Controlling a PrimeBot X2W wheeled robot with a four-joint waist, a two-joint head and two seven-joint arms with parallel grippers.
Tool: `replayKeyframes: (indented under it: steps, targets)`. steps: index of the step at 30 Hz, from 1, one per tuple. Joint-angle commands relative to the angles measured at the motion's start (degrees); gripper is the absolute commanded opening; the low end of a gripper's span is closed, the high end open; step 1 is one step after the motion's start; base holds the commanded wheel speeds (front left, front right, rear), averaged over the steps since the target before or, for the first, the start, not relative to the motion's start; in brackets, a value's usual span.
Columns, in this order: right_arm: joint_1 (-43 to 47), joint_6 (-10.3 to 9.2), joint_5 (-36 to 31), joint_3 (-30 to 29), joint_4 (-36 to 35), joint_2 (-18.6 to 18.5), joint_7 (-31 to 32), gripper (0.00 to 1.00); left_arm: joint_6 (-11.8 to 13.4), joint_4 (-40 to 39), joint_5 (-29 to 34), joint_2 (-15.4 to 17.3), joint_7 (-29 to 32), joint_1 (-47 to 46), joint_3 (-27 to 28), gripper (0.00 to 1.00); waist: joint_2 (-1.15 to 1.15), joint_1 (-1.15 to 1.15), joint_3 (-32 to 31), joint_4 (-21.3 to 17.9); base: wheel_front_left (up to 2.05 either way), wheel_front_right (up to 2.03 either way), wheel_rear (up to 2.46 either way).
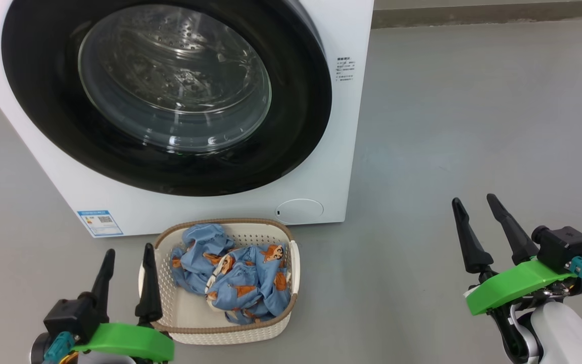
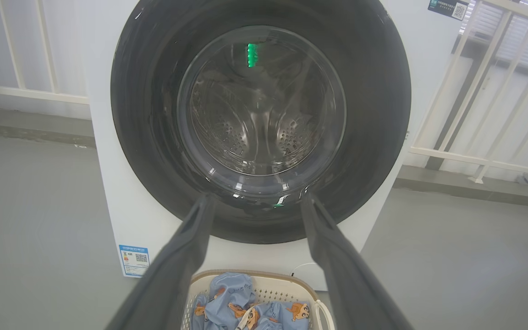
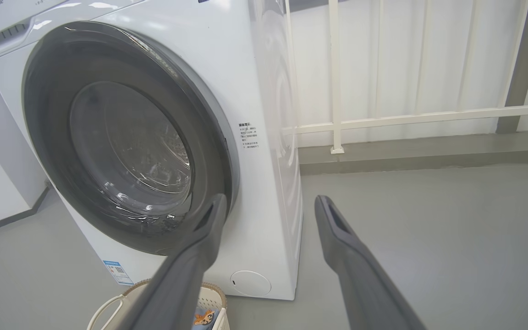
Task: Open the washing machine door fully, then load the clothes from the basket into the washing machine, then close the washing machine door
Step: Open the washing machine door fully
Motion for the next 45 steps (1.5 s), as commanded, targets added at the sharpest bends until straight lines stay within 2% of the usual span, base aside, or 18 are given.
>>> replayKeyframes:
  steps: [1,14,15,17,18,26,29,38,45]
  targets:
    - [-2.4,0.32,0.5,0.7,-1.1,-0.8,-0.7,1.0,0.4,-1.6,0.6,0.8,-0.4,-2.2,1.8,1.0,0.0,0.0,0.1,0.0,0.0,0.0,0.0]
    - [-5.3,0.32,0.9,-0.4,-0.8,-1.9,-0.7,1.0,0.2,-3.1,-0.1,0.8,-0.4,-2.4,1.6,1.0,0.0,0.0,2.2,1.1,0.0,0.0,0.0]
    - [-5.6,0.32,1.0,-0.6,-0.8,-1.9,-0.7,0.77,0.2,-3.2,-0.1,0.8,-0.4,-2.5,1.6,1.0,0.0,0.0,2.5,1.2,0.0,0.0,0.0]
    - [-6.3,0.32,1.4,-0.8,-0.9,-2.2,-0.7,0.2,0.0,-3.4,0.0,0.8,-0.4,-2.7,1.6,1.0,0.0,0.0,3.0,1.4,0.0,0.0,0.0]
    - [-6.6,0.32,1.7,-1.0,-0.9,-2.3,-0.7,0.0,0.0,-3.4,0.0,0.8,-0.4,-2.9,1.6,1.0,0.0,0.0,3.3,1.6,0.0,0.0,0.0]
    - [-9.1,0.32,5.5,-1.9,-0.6,-3.3,-0.7,0.0,-0.1,-4.0,-0.1,0.8,-0.4,-3.5,1.7,1.0,0.0,0.0,5.0,2.9,0.0,0.0,0.0]
    - [-10.3,0.32,8.9,-2.4,-0.1,-3.8,-0.7,0.0,-0.1,-4.2,-0.2,0.8,-0.4,-3.7,1.6,1.0,0.0,0.0,5.7,3.6,0.0,0.0,0.0]
    - [-15.6,0.32,21.5,-1.4,3.1,-7.1,-0.7,0.0,-0.1,-4.2,-0.8,0.8,-0.4,-4.8,0.8,1.0,0.0,0.0,8.2,5.7,0.0,0.0,0.0]
    - [-20.8,0.32,32.8,0.5,6.2,-10.6,1.8,0.0,-0.5,-4.7,-1.0,0.8,-0.4,-6.1,0.2,1.0,0.0,0.0,10.4,7.4,0.0,0.0,0.0]
